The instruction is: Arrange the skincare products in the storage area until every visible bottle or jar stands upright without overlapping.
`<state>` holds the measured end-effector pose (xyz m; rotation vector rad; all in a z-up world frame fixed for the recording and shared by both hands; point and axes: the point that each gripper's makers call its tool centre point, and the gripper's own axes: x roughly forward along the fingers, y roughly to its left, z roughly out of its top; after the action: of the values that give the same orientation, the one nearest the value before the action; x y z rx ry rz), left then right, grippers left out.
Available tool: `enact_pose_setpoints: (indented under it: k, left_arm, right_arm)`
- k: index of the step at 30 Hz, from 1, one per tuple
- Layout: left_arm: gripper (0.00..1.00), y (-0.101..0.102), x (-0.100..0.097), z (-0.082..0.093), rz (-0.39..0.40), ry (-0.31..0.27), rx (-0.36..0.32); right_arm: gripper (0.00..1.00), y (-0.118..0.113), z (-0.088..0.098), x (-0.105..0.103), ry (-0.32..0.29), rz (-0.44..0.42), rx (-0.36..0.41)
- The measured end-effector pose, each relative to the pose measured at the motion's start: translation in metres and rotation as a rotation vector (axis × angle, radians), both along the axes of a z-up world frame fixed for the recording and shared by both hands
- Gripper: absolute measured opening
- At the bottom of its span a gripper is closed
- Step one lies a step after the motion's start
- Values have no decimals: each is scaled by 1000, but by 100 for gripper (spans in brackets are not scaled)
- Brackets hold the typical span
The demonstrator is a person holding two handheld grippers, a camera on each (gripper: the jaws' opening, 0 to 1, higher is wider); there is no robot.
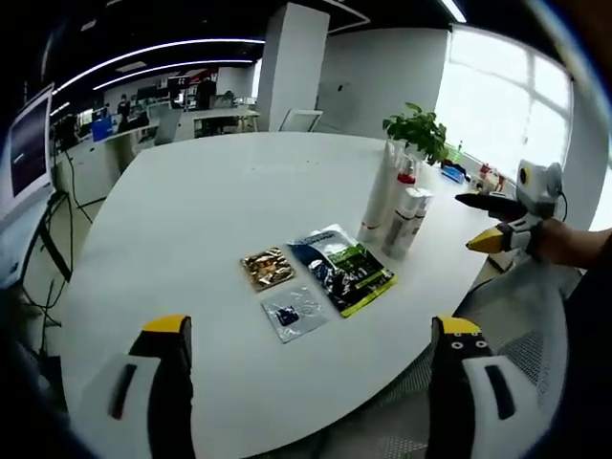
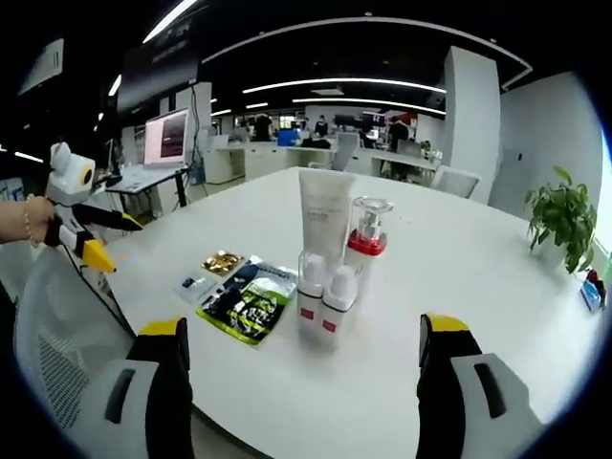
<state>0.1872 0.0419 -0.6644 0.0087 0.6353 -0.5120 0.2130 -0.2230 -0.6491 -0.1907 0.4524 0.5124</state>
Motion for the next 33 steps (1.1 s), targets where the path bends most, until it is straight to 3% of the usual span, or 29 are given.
enact_pose_setpoints:
  k: [33]
  left_arm:
    - [99, 3, -2, -5, -13, 5, 19]
  right_arm:
    - [100, -2, -2, -2, 15, -14, -2]
